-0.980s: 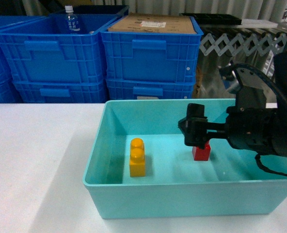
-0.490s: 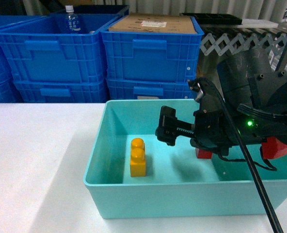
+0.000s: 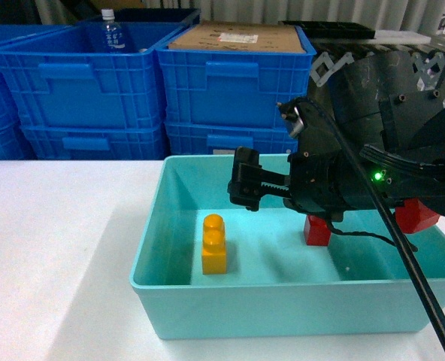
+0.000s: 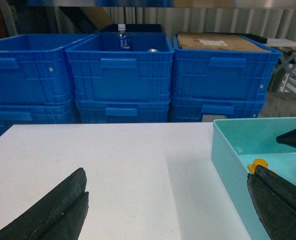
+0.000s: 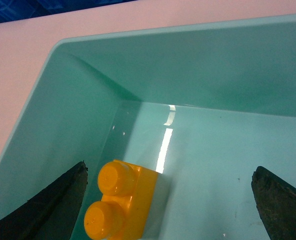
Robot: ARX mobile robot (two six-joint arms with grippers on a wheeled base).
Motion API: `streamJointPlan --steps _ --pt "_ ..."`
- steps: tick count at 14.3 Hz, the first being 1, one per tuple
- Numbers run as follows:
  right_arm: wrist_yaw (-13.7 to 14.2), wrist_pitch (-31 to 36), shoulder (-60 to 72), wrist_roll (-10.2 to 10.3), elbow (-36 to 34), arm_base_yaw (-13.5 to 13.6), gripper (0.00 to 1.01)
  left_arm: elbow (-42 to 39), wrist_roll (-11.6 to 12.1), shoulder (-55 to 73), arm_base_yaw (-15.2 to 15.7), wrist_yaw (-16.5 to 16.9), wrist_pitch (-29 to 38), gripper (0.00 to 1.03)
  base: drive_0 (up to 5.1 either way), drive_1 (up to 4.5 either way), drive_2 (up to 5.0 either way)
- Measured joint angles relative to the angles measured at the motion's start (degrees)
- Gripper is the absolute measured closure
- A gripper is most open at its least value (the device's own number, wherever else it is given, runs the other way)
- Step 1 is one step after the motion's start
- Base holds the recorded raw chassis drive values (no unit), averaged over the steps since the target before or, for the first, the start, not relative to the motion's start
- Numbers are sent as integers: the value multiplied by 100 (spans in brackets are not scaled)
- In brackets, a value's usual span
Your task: Pick red block from blue box to shelf
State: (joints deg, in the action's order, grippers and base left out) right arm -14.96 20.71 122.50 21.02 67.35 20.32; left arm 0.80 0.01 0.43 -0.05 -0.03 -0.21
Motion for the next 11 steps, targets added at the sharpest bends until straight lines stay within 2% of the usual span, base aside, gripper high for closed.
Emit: streamJointPlan --steps 1,5,8,11 --pt "81 -76 -63 -44 0 -4 3 0 0 0 0 -2 2 5 0 0 0" --pt "898 -566 -225 -555 105 -33 3 0 0 0 0 0 0 5 0 0 0" --pt "1093 -970 -188 -605 310 -92 3 0 0 0 0 -2 0 5 0 0 0" --pt "1458 -1213 118 -514 581 -186 3 0 0 0 0 -2 0 5 0 0 0"
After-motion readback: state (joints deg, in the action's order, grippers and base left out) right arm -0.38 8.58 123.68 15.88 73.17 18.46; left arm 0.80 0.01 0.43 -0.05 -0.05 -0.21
